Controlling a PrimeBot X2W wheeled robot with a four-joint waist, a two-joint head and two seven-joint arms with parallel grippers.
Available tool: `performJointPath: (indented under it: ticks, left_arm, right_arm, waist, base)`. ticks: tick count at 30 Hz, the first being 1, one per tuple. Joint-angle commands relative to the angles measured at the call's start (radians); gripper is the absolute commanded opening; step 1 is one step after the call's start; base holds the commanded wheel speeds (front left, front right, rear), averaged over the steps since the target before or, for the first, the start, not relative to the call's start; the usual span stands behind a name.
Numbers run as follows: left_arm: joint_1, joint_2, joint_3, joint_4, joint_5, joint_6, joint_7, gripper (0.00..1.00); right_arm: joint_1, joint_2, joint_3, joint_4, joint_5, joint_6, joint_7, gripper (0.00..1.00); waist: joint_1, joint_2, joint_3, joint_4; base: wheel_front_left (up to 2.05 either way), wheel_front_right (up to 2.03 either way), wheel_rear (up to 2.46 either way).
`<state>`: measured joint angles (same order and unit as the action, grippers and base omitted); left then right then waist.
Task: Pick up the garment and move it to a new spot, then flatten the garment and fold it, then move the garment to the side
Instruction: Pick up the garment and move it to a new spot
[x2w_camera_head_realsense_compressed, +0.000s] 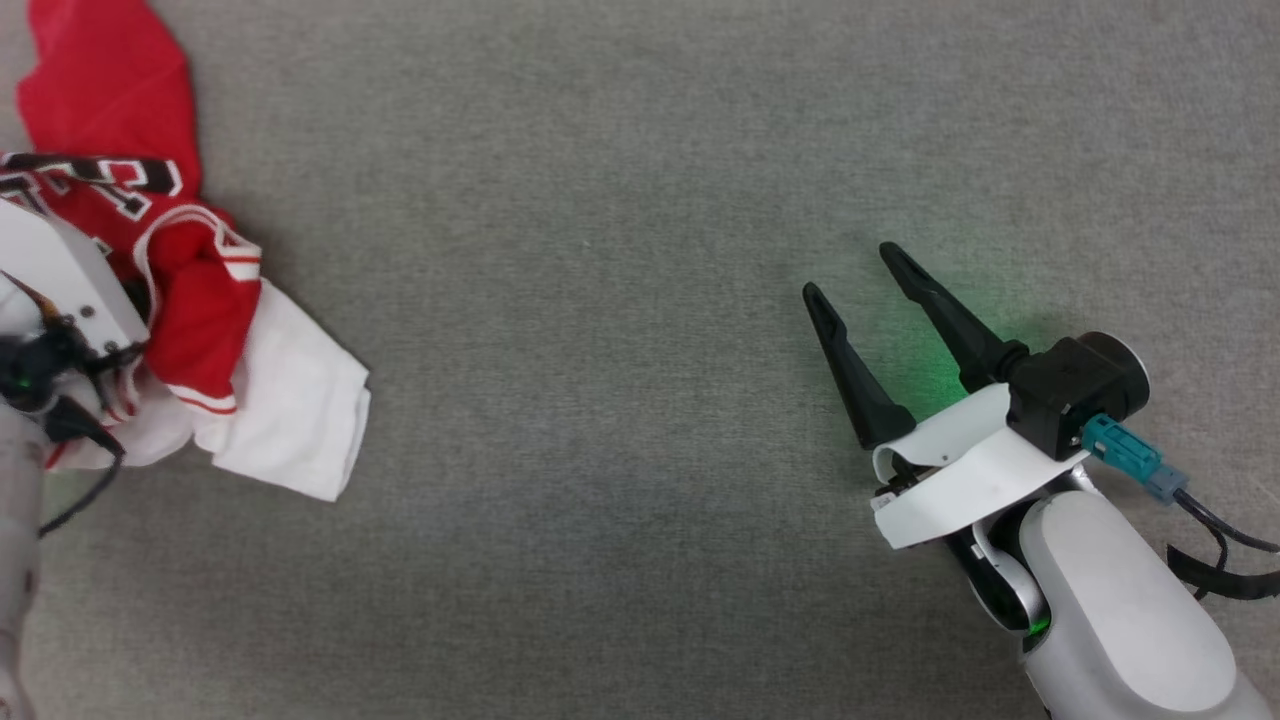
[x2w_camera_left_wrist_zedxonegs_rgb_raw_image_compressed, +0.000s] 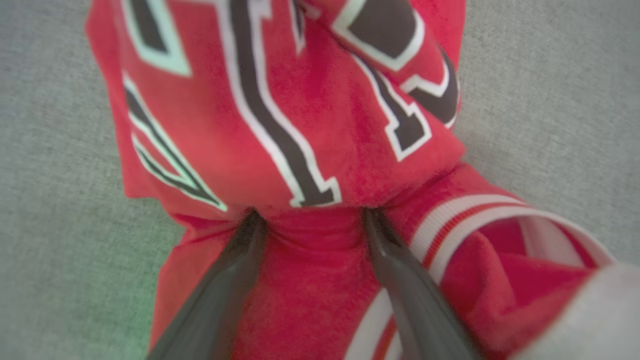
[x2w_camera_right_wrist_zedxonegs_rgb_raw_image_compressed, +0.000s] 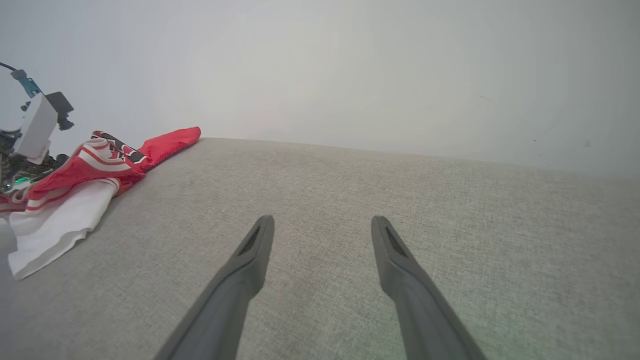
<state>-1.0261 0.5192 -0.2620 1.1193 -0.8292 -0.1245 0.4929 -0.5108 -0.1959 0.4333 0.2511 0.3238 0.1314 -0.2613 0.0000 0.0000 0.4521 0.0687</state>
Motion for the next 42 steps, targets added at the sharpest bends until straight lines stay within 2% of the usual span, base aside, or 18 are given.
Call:
performJointPath:
  ticks: [1, 6, 7, 8, 12, 20, 22, 27, 32, 42]
  left_arm:
    - [0.048, -0.061, -0.019, 0.047, -0.009, -0.002, 0.041, 1.00]
    - [0.055, -0.105, -0.026, 0.084, -0.030, -0.007, 0.066, 1.00]
    - [0.057, -0.110, -0.027, 0.086, -0.035, -0.008, 0.066, 0.52]
    - [0.062, -0.117, -0.028, 0.087, -0.042, -0.009, 0.073, 0.00]
    - [0.077, -0.111, -0.037, 0.035, -0.070, -0.011, 0.038, 0.00]
    - [0.044, -0.006, -0.057, -0.073, -0.061, -0.008, -0.181, 0.00]
    - [0.039, 0.002, -0.061, -0.115, -0.081, -0.007, -0.221, 0.00]
    - [0.058, -0.023, -0.094, -0.270, -0.158, -0.007, -0.219, 0.00]
    - [0.068, -0.068, -0.138, -0.456, -0.233, -0.007, -0.173, 0.00]
    - [0.071, -0.200, -0.289, -0.759, -0.285, -0.001, 0.000, 0.00]
  right_arm:
    - [-0.012, -0.004, 0.004, -0.005, -0.001, -0.001, -0.005, 1.00]
    - [-0.014, -0.002, 0.008, -0.012, -0.005, -0.001, -0.005, 1.00]
    - [-0.012, -0.001, 0.008, -0.012, -0.006, -0.001, -0.005, 1.00]
    - [-0.010, 0.001, 0.008, -0.011, -0.007, -0.001, -0.005, 1.00]
    - [0.007, 0.007, 0.003, -0.005, -0.004, -0.001, -0.005, 1.00]
    - [0.055, 0.027, -0.021, 0.015, 0.008, -0.001, -0.005, 1.00]
    - [0.074, 0.031, -0.042, 0.018, 0.009, -0.001, -0.005, 1.00]
    - [0.128, 0.056, -0.115, 0.016, 0.011, -0.001, -0.005, 1.00]
    - [0.179, 0.076, -0.181, 0.006, 0.005, -0.001, -0.005, 1.00]
    - [0.193, 0.115, -0.257, -0.031, 0.008, -0.001, -0.005, 1.00]
  waist:
    - [0.0000, 0.0000, 0.038, -0.037]
    - [0.0000, 0.0000, 0.040, -0.044]
    - [0.0000, 0.0000, 0.037, -0.045]
    - [0.0000, 0.0000, 0.031, -0.045]
    - [0.0000, 0.0000, 0.000, -0.037]
    - [0.0000, 0.0000, -0.112, -0.025]
    - [0.0000, 0.0000, -0.142, -0.024]
    - [0.0000, 0.0000, -0.201, -0.035]
    - [0.0000, 0.0000, -0.225, -0.066]
    - [0.0000, 0.0000, -0.180, -0.197]
  base:
    - [0.00, 0.00, 0.00]
    - [0.00, 0.00, 0.00]
    - [0.00, 0.00, 0.00]
    - [0.00, 0.00, 0.00]
    - [0.00, 0.00, 0.00]
    - [0.00, 0.00, 0.00]
    - [0.00, 0.00, 0.00]
    - [0.00, 0.00, 0.00]
    - [0.00, 0.00, 0.00]
    - [0.00, 0.00, 0.00]
